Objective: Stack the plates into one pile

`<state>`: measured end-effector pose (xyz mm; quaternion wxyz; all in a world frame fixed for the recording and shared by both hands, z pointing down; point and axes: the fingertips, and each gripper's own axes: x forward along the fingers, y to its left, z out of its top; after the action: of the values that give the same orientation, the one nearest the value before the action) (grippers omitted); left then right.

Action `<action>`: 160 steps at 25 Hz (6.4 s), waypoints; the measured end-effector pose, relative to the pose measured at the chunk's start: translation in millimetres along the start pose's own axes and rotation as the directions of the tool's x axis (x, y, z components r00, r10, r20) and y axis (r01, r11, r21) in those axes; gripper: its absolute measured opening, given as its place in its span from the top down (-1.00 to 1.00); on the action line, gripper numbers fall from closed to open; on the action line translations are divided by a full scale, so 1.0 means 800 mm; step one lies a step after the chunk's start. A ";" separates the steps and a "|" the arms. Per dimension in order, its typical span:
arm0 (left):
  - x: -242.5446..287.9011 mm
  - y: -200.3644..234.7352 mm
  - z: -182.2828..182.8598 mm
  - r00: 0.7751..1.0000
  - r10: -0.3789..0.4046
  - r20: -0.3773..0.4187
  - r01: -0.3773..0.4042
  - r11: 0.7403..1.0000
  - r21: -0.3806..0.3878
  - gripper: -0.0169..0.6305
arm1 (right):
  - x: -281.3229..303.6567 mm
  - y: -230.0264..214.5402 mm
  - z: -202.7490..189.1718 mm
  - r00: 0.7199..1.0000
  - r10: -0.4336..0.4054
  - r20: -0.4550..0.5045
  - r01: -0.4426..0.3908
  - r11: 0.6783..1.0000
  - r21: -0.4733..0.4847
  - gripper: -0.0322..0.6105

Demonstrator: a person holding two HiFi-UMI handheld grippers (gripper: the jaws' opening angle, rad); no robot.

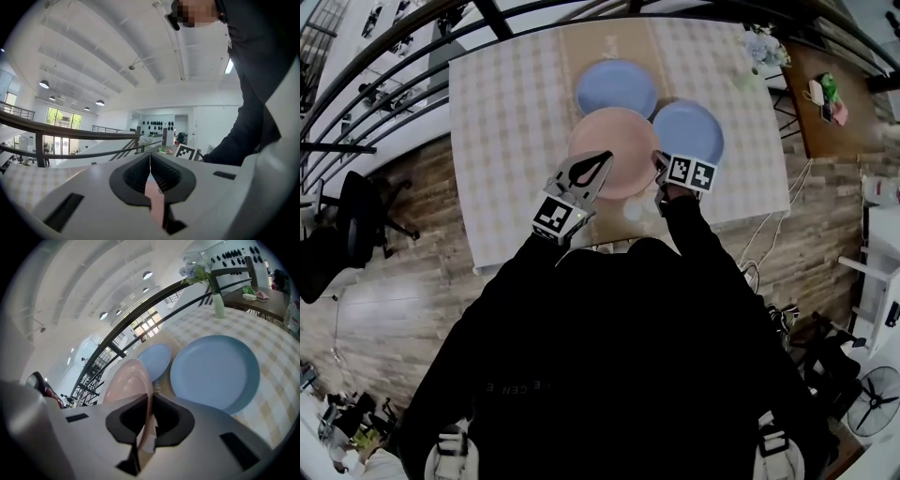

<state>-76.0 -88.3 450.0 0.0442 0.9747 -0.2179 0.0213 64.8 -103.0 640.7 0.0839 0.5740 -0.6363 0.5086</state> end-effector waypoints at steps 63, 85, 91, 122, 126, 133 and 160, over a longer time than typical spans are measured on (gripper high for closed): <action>0.214 -0.055 -0.019 0.988 -0.092 -0.124 0.091 0.996 -0.012 0.89 | -0.088 -0.243 0.119 0.977 -0.164 0.134 0.161 0.986 0.039 0.30; 0.149 0.022 -0.005 0.995 0.089 -0.051 -0.090 0.996 0.000 0.89 | 0.006 -0.046 0.175 0.996 0.034 0.081 0.002 0.909 -0.416 0.30; 0.155 0.043 -0.010 0.992 0.114 -0.045 -0.115 0.993 -0.006 0.89 | 0.041 -0.027 0.210 0.998 0.008 0.058 0.021 0.872 -0.489 0.30; 0.217 0.159 -0.079 0.974 0.208 -0.086 -0.216 0.972 -0.092 0.89 | 0.235 -0.059 0.209 0.961 -0.190 -0.199 0.022 0.773 -0.634 0.31; 0.215 0.161 -0.081 0.975 0.206 -0.087 -0.214 0.972 -0.095 0.89 | 0.246 -0.062 0.203 0.944 -0.228 -0.239 0.018 0.758 -0.652 0.32; 0.207 0.167 -0.083 0.974 0.211 -0.086 -0.220 0.970 -0.104 0.89 | 0.256 -0.069 0.191 0.910 -0.277 -0.307 0.004 0.749 -0.662 0.41; 0.161 0.152 -0.064 0.966 0.245 -0.087 -0.253 0.963 -0.095 0.89 | 0.215 -0.026 0.175 0.966 -0.054 -0.252 -0.021 0.959 -0.284 0.83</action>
<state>-12.9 -247.7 518.4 0.1007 0.9344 -0.3377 0.0513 92.5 -313.9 705.6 0.2517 0.4904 -0.6815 0.4813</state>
